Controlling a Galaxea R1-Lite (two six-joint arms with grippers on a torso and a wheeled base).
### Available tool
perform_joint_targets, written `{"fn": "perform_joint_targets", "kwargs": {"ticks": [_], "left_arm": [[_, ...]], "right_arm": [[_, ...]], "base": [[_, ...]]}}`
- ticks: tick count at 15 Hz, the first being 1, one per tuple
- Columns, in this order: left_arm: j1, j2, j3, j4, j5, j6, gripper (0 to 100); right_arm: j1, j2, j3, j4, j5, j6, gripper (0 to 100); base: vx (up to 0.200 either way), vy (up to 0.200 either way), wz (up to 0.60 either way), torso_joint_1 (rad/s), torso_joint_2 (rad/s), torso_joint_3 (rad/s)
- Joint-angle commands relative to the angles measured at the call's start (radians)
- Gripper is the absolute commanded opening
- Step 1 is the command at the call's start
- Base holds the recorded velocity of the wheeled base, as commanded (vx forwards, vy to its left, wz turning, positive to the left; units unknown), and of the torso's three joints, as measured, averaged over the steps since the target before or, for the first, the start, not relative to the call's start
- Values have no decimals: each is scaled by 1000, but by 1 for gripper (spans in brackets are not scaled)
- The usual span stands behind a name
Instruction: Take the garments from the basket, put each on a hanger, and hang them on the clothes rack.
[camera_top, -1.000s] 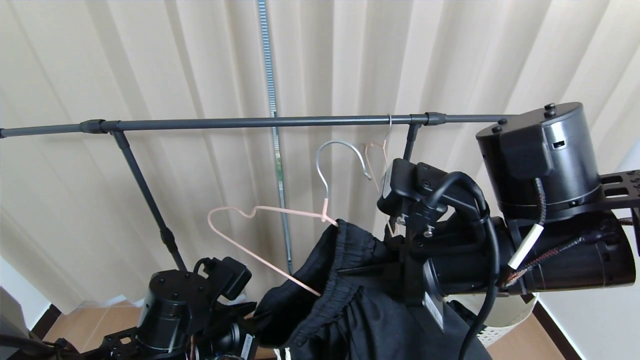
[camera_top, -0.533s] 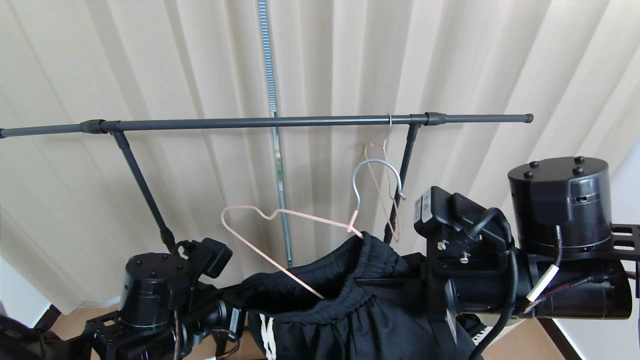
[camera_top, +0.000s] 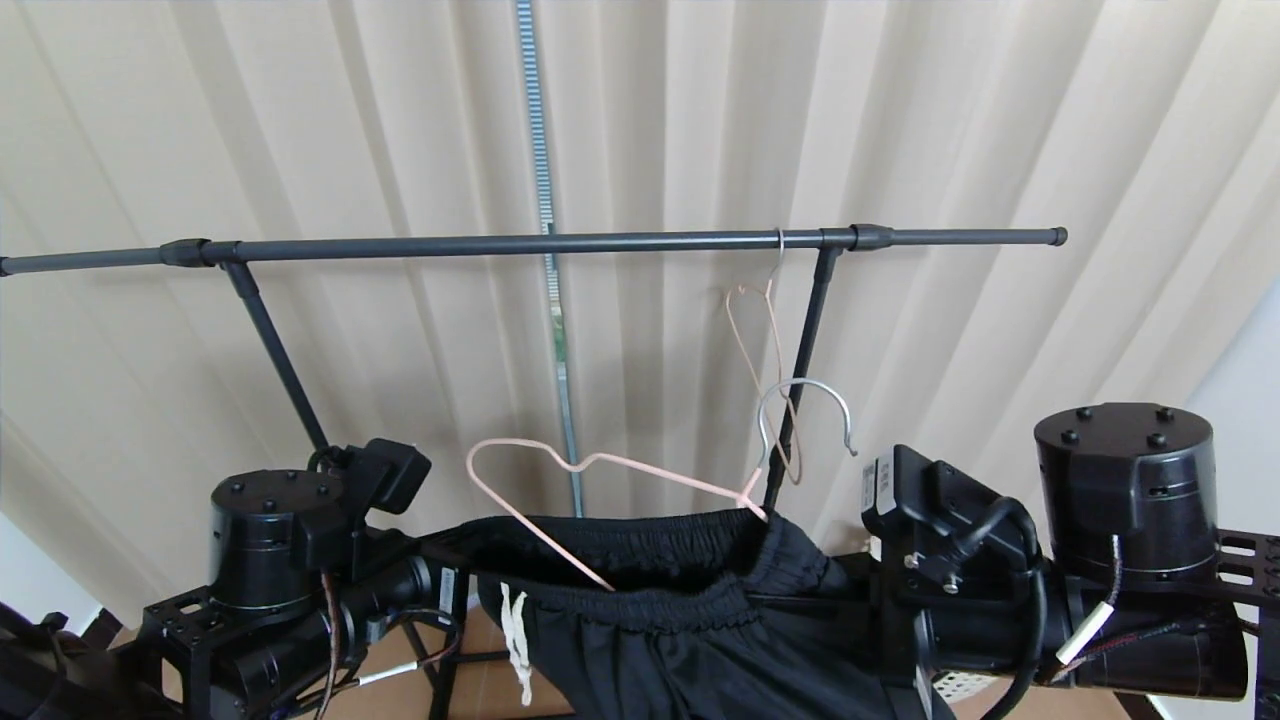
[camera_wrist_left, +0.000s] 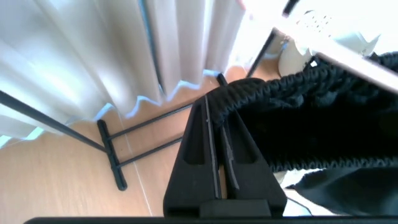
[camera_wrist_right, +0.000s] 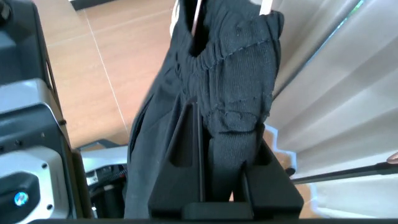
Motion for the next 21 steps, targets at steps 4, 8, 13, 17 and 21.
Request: {"fn": "perform_joint_targets", "kwargs": {"ticks": [4,8,13,17,21], "left_arm": [[46,0,-23,-1,1,-2,0],[54,0,-27,-1,1,-2,0],[55,3,-32,-1,2,-3,0],[68,3,-46,-1,4,-5,0],[75,0,-49,-1,4,-5,0]], "right_arm": [[4,-12,40,8,0,-74,0],[31,-6,71,8,-39,-132,0],[70,-9,98,8,-49,-166,0],[94,-3,117,8,-51,-203,0],[94,13,137,9,-54,-264,0]], "base": [[0,0,0,0,0,0],[0,0,0,0,0,0],[0,0,0,0,0,0],[0,0,0,0,0,0],[0,0,0,0,0,0]]}}
